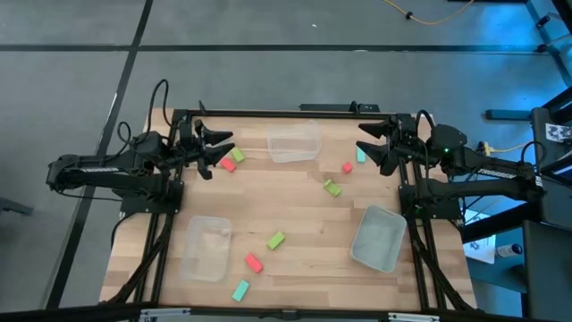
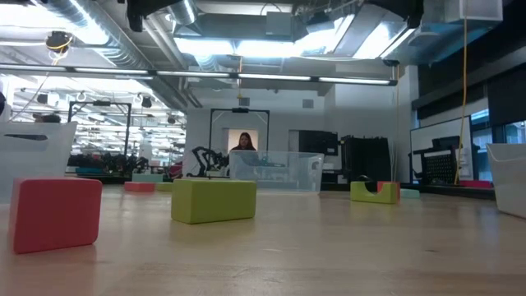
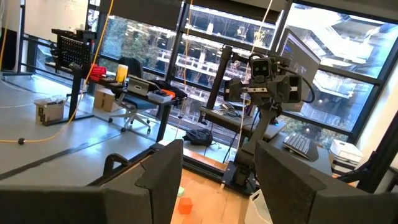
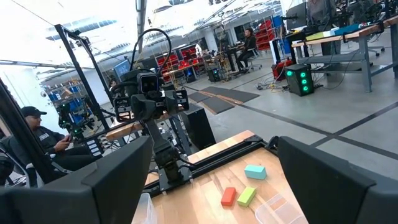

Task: Sort & place blocks by color
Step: Put the top right green block into the bottom left transparent bin

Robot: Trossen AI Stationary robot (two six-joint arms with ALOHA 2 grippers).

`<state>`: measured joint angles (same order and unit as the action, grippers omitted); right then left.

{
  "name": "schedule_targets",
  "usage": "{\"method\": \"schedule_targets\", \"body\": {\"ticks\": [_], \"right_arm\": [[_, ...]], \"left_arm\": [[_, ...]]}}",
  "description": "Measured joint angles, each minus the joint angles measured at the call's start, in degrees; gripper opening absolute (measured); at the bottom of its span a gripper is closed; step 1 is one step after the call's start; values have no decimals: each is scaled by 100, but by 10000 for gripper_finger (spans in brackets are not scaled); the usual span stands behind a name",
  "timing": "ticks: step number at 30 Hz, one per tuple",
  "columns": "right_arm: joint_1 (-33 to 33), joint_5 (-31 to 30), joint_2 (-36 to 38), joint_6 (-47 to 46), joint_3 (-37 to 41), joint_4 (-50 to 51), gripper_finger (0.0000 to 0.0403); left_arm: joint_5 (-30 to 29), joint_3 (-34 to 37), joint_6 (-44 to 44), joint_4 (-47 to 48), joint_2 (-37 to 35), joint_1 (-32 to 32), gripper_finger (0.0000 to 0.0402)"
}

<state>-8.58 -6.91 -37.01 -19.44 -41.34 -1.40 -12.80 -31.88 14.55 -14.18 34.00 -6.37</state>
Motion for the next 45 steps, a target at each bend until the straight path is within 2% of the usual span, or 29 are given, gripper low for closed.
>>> {"method": "schedule_targets", "body": {"ticks": [35,42,45], "right_arm": [[0,3,-12,-6,0,5,351],[1,18,-377,-545,0,301,351],[2,211,-584,-595,0,342,351]], "left_arm": [[44,0,36,-58,-2,2,192],[43,0,37,-166,-2,2,192],[43,0,33,-212,-2,2,192]]}}
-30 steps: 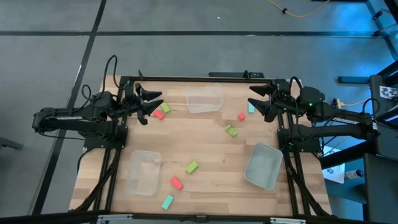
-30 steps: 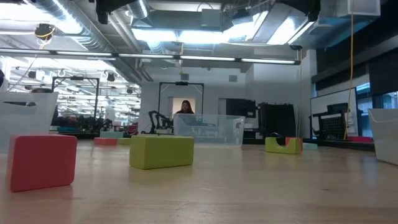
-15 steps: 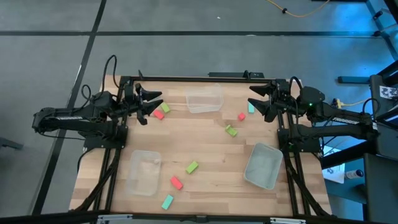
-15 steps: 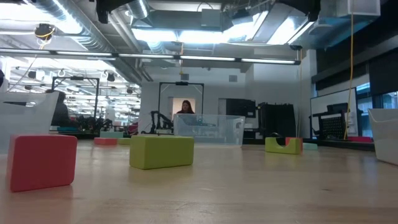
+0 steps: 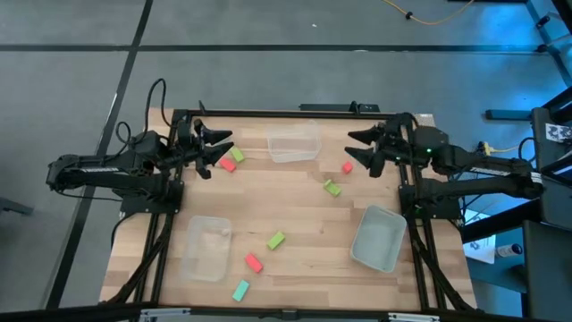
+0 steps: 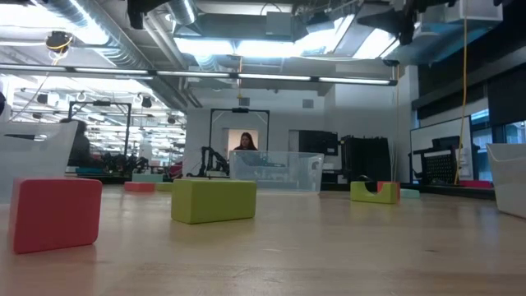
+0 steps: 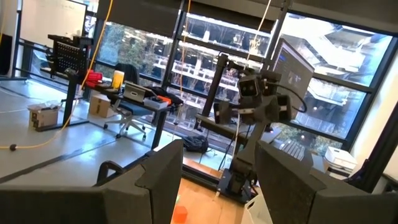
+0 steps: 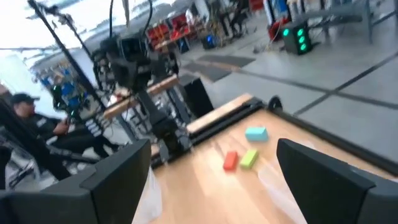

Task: Sort & place blocks by color
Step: Put the top right green block into the bottom left transparent bin

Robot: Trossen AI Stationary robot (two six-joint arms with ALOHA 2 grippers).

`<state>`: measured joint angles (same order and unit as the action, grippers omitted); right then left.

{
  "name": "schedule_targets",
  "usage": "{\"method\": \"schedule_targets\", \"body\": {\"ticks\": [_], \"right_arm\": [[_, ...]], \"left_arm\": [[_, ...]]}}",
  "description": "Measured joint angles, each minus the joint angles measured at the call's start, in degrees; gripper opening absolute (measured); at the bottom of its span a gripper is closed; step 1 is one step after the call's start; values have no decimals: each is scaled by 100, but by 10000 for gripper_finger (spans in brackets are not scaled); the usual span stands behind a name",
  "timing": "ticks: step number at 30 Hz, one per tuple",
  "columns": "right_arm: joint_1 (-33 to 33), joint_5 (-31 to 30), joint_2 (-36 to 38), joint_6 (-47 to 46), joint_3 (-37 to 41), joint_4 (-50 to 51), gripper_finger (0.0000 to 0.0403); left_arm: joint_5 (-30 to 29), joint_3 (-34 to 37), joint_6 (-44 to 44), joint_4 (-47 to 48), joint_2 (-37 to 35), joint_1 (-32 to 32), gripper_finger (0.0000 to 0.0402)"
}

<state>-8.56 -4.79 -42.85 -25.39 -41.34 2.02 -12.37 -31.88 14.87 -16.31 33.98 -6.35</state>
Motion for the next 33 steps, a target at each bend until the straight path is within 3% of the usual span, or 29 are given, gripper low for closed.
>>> {"method": "schedule_targets", "body": {"ticks": [16,20,23,26,33], "right_arm": [[-1,187,-205,40,0,10,351],[0,207,-314,-140,-2,593,351],[17,400,-642,-325,34,1373,351],[129,618,-1080,-460,217,1517,351],[363,299,-2307,-858,435,1585,351]], "left_arm": [[1,0,-2,-1,0,0,192],[-1,0,-2,-1,0,-2,192],[-1,0,-2,-1,0,0,192],[-1,0,-2,-1,0,-1,192],[-1,0,-2,-1,0,0,192]]}}
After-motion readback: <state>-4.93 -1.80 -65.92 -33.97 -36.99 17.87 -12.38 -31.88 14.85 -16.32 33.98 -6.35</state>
